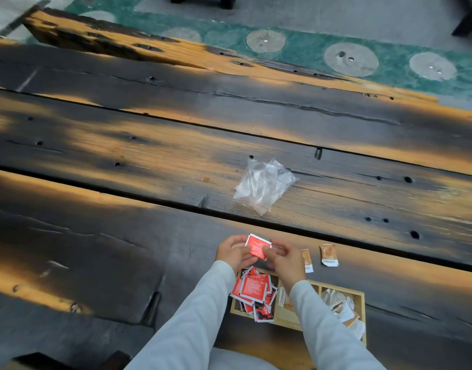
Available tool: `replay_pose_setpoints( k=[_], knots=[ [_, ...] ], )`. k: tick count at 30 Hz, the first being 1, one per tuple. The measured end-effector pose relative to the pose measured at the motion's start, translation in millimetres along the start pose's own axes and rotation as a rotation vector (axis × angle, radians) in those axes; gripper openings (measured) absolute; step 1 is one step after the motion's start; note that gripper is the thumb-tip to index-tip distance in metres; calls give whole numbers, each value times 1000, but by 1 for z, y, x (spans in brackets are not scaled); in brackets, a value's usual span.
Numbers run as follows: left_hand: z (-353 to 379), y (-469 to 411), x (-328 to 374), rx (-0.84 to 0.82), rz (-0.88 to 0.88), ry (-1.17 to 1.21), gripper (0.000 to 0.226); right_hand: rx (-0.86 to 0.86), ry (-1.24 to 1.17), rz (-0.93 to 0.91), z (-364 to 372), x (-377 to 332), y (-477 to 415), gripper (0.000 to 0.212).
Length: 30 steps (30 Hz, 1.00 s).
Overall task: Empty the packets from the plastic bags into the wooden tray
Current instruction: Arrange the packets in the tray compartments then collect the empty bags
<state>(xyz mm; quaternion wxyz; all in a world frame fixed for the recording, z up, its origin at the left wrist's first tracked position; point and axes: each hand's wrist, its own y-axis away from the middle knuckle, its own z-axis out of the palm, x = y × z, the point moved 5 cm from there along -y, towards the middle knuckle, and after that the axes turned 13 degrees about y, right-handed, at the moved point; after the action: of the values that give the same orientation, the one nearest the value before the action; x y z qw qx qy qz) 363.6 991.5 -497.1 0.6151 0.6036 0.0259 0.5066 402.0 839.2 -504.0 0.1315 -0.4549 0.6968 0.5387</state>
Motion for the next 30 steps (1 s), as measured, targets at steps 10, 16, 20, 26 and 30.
replay_pose_setpoints(
  k=[10,16,20,26,30],
  knots=[
    [-45,36,-40,156,191,-644,24,-33,261,-84,-1,38,36,11],
    [-45,42,-56,190,187,-673,33,38,527,-87,1,55,50,31],
    [-42,47,-63,208,169,-662,30,75,613,-123,0,56,56,34],
    [-40,51,-70,232,176,-646,26,74,711,-157,3,53,60,39],
    [-41,52,-68,253,176,-614,21,41,710,-146,2,52,60,43]
  ],
)
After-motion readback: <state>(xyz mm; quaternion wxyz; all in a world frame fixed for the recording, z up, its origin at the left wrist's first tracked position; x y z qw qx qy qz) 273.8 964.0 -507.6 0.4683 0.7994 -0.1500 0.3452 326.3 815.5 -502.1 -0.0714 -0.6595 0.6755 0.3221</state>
